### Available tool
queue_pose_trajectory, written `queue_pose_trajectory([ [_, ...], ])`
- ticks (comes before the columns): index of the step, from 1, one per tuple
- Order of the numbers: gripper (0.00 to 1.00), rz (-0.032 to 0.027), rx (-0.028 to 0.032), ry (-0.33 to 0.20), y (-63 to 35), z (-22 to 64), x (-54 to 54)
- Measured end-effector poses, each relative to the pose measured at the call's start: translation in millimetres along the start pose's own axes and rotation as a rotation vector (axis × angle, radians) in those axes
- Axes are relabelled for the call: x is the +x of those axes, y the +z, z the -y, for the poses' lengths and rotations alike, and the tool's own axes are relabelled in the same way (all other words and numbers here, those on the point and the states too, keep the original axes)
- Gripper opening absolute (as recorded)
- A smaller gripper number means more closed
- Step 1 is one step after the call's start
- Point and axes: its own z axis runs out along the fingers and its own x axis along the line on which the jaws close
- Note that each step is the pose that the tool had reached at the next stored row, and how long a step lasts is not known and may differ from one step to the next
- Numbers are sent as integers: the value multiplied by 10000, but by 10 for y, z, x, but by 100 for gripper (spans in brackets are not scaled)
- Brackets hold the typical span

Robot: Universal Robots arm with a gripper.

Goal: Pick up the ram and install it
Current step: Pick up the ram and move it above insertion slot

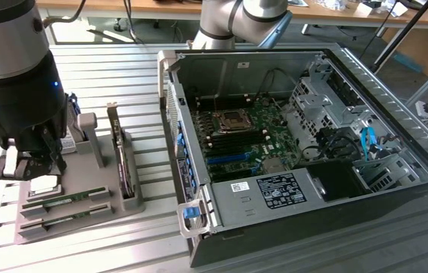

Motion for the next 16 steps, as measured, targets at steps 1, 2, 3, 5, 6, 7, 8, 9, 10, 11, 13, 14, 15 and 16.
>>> queue_pose_trajectory([
  [1, 10, -9, 2, -169, 1, 0, 0],
  [2, 10, -20, 4, -359, 1, 0, 0],
  [3, 10, -30, 6, -533, 1, 0, 0],
  [5, 10, -50, 9, -892, 2, 0, 0],
  [6, 10, -61, 11, -1088, 2, 0, 0],
  [7, 10, -72, 13, -1274, 3, 0, 0],
  [8, 10, -81, 15, -1428, 3, 0, 0],
  [9, 10, -90, 17, -1613, 4, 0, 0],
  [10, 10, -101, 17, -1776, 4, 0, 0],
  [11, 10, -108, 19, -1908, 5, 0, 0],
  [13, 10, -121, 22, -2160, 7, 0, 0],
  [14, 10, -127, 22, -2244, 6, 0, 0],
  [15, 10, -131, 23, -2320, 7, 0, 0],
  [16, 10, -132, 23, -2347, 7, 0, 0],
])
